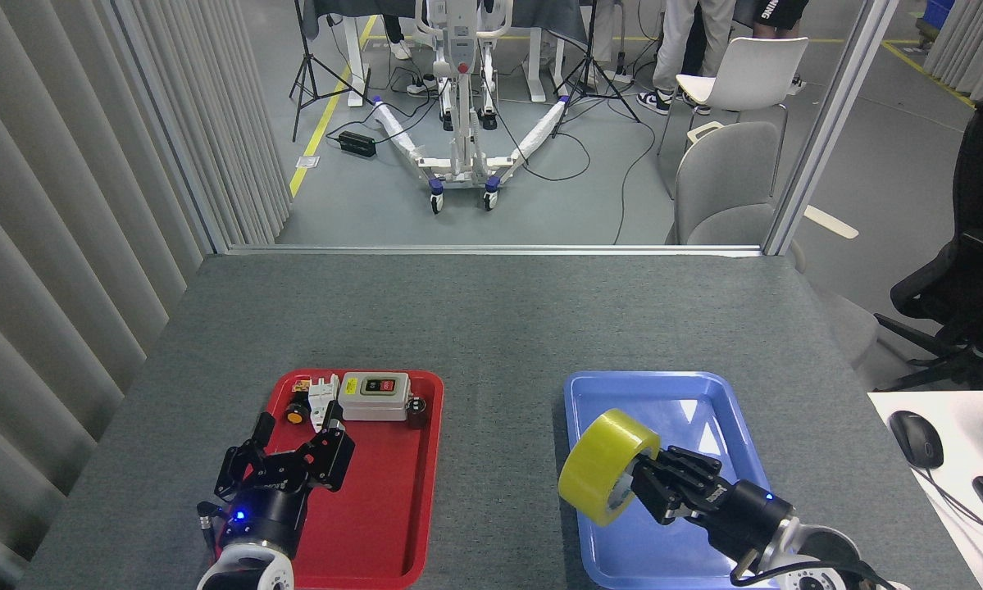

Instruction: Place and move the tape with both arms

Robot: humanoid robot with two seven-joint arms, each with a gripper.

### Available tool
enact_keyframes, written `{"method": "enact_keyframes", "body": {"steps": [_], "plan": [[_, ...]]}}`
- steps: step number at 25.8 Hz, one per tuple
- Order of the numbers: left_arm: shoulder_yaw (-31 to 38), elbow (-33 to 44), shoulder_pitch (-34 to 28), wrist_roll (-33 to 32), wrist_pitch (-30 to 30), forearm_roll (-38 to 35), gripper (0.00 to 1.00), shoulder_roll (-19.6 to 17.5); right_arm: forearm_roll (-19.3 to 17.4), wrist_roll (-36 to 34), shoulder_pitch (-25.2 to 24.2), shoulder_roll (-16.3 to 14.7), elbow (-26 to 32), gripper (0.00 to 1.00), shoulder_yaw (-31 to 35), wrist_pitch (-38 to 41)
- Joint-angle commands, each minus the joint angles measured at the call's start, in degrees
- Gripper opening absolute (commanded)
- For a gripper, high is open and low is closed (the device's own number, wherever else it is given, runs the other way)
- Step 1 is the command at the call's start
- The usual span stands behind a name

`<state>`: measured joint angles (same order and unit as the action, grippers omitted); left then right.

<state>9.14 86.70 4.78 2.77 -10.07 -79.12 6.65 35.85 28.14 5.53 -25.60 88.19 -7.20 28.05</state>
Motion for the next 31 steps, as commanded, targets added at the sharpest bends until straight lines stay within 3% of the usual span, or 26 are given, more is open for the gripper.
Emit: {"method": "enact_keyframes", "body": {"steps": [1, 3, 9, 13, 15, 18, 23, 31], "plan": [[-3.6, -0.7, -0.1, 10.9, 11.2, -15.1, 0.98, 0.1, 0.1, 1.0, 0.3, -5.1, 0.0, 0.28, -0.6, -13.4], [-6.2, -3.1, -0.4, 15.3, 15.3, -20.5, 0.99, 0.0, -0.2, 3.1, 1.6, -9.1, 0.0, 0.27, -3.5, -20.8], [-6.6, -3.2, -1.9, 15.3, 12.3, -21.7, 0.99, -0.1, -2.6, 4.1, 6.8, -16.1, -1.3, 0.27, -15.6, -35.8], [-6.7, -2.2, -2.8, 14.8, 9.5, -21.0, 0.99, -0.7, -10.7, 10.6, 11.0, -18.9, -3.3, 0.25, -20.7, -39.2], [-6.1, -0.8, -3.5, 10.9, 2.1, -18.3, 0.99, -1.6, -12.6, 11.7, 13.8, -19.8, -6.2, 0.25, -23.0, -40.6], [-5.9, 0.3, -3.9, 4.5, -0.9, -14.8, 0.99, -2.6, -12.8, 12.8, 18.8, -19.3, -12.5, 0.25, -27.6, -41.6], [-6.1, -0.4, -3.8, 4.3, 1.7, -17.5, 0.99, -5.4, -12.7, 14.7, 24.9, -15.3, -23.0, 0.25, -30.8, -41.1], [-6.0, -0.5, -3.9, 4.4, 1.5, -16.9, 1.0, -5.5, -12.6, 14.3, 32.1, -10.2, -34.0, 0.26, -37.9, -40.5]]}}
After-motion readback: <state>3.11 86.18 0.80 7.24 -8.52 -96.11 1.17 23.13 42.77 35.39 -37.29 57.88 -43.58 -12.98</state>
